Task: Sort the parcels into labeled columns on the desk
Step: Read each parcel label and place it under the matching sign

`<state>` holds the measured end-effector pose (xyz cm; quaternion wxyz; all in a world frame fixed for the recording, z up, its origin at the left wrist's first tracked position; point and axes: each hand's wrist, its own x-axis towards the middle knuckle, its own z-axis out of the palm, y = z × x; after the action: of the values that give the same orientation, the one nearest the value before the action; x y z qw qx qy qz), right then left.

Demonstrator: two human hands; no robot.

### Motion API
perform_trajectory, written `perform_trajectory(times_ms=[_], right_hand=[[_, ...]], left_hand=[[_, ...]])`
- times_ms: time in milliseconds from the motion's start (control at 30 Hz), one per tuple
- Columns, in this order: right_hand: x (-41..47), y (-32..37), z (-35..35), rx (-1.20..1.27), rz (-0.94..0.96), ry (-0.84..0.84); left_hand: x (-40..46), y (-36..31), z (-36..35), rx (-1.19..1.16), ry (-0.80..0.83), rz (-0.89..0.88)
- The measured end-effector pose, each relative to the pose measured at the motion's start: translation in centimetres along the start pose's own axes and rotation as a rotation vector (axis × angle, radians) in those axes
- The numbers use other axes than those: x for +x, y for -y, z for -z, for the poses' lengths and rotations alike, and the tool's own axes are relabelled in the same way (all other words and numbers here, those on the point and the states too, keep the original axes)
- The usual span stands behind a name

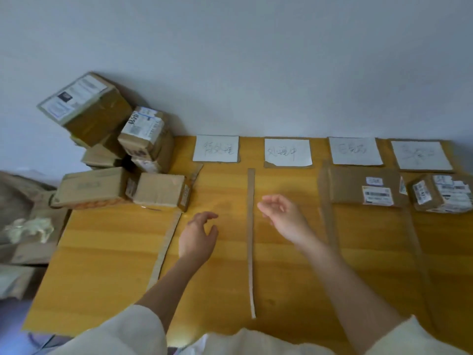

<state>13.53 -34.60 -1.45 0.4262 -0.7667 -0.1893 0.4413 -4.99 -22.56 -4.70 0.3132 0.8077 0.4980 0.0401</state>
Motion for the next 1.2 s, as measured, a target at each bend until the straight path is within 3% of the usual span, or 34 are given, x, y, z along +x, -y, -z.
perform_trajectory(times_ms=[167, 333, 600, 800, 1033, 1200], right_hand=[[0.2, 2.9, -9.5, -0.143, 0.005, 0.104], [1.7, 4.9, -16.6, -0.378, 0.067, 0.088], [5.3, 8.4, -22.9, -0.862, 0.283, -0.057], [8.0, 9.5, -25.3, -1.046, 0.339, -0.071], [8.4, 10.1, -25.7, -1.075, 0.402, -0.055], [5.3, 9.6, -23.7, -0.877, 0.502, -0.099]], left_hand=[[0.2, 8.5, 4.8, -0.030, -0.123, 0.142], [1.0, 15.6, 7.5, 0.029, -0.125, 0.263], [1.5, 20.4, 7.5, 0.033, 0.004, 0.205], [0.6, 21.6, 6.9, 0.078, 0.066, 0.158], [0.2, 21.9, 6.8, 0.054, 0.062, 0.152], [0.2, 21.9, 6.6, 0.062, 0.066, 0.159]])
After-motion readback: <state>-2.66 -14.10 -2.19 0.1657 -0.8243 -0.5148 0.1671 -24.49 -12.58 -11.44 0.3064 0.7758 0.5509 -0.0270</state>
